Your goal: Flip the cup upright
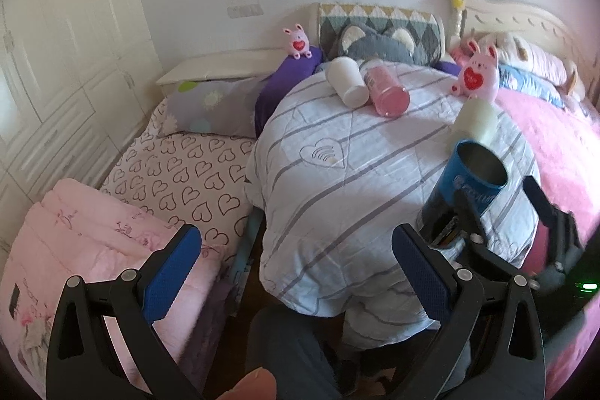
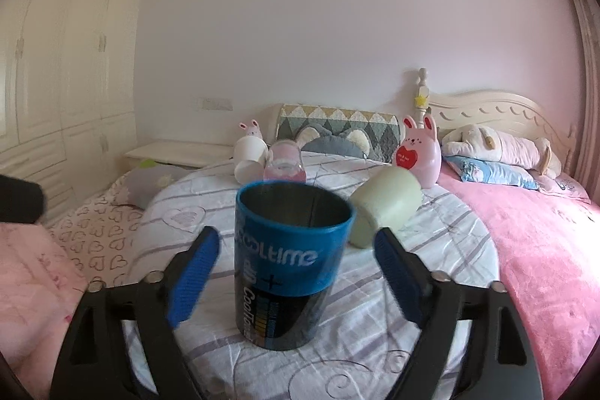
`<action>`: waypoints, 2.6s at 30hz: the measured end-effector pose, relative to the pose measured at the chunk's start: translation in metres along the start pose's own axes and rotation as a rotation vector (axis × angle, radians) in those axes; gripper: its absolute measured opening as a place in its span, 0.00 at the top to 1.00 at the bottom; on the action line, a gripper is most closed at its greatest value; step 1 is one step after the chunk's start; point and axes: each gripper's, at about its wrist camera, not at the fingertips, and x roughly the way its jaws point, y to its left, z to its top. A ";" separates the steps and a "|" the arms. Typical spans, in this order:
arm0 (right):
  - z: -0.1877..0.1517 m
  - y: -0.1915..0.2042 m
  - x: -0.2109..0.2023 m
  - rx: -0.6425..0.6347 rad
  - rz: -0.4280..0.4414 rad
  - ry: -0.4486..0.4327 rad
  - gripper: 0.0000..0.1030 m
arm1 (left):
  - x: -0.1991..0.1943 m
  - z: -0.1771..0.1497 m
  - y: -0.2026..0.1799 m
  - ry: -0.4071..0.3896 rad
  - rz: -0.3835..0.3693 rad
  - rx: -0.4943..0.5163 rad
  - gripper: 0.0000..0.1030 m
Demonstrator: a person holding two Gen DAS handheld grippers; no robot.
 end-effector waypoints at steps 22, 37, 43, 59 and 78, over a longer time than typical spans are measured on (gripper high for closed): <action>0.050 -0.070 -0.085 0.094 0.093 0.175 0.11 | -0.071 -0.019 -0.027 -0.188 0.046 -0.038 0.00; 0.047 -0.068 -0.084 0.096 0.091 0.198 0.11 | -0.080 -0.021 -0.035 -0.205 0.047 -0.014 0.00; 0.047 -0.068 -0.084 0.096 0.091 0.196 0.11 | -0.080 -0.022 -0.037 -0.204 0.046 -0.012 0.00; 0.048 -0.063 -0.075 0.099 0.101 0.222 0.11 | -0.071 -0.019 -0.035 -0.158 0.027 -0.024 0.00; 0.048 -0.063 -0.067 0.102 0.107 0.238 0.11 | -0.061 -0.015 -0.033 -0.136 -0.025 -0.023 0.00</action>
